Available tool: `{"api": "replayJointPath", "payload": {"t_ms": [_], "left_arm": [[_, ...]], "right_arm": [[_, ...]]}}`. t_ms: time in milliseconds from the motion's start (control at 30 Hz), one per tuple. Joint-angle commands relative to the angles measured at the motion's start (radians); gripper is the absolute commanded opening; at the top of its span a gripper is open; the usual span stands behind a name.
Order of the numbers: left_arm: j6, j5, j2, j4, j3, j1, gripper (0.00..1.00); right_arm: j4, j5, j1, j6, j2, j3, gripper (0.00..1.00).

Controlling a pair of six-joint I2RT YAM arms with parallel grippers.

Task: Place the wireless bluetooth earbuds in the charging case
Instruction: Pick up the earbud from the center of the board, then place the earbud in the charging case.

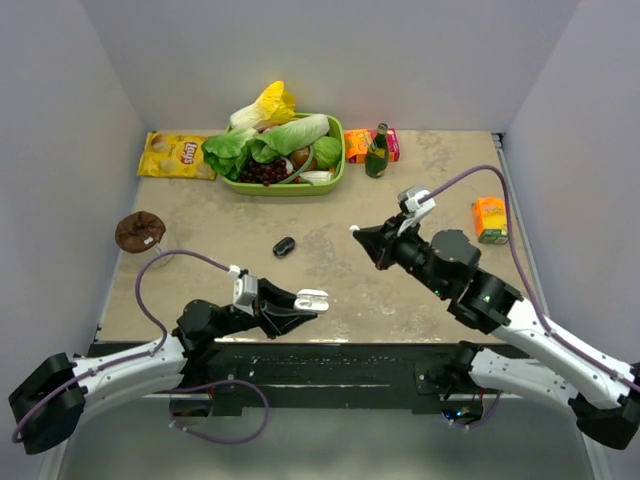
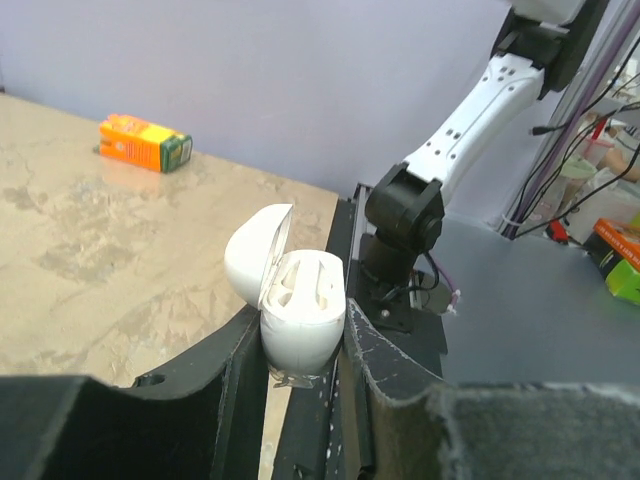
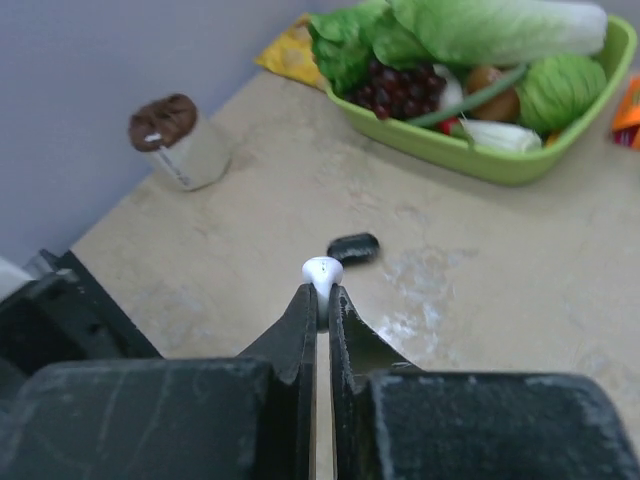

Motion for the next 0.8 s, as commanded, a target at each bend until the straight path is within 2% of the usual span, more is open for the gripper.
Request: {"api": "replayJointPath", "payload": {"t_ms": [0,167,233,400,633,767], "left_arm": [[-0.008,0.026,0.098,0.123,-0.025,-0.002,0.00],[-0.027,0.061,0.161,0.114,0.040,-0.001,0.00],[-0.034,0.078,0.173,0.108,0.058,0.001,0.00],[-0.034,0.133,0.167,0.086,0.084,0.005,0.00],[-0.020,0.187,0.179,0.069,0.115,0.005,0.00],[-0.022,0.204,0.194,0.079,0.123,0.005,0.00]], "right_arm": [[-0.170,-0.261,0.002,-0.147,-0.020,0.109,0.00],[-0.217,-0.572,0.002,-0.226,-0.064,0.125,0.00],[-0.234,-0.624,0.008,-0.261,-0.085,0.116,0.00],[-0.272,-0.644,0.080,-0.284,-0.104,0.094,0.00],[-0.333,-0.592,0.185,-0.280,-0.058,0.100,0.00],[-0.336,-0.568,0.199,-0.275,-0.050,0.097,0.00]]}}
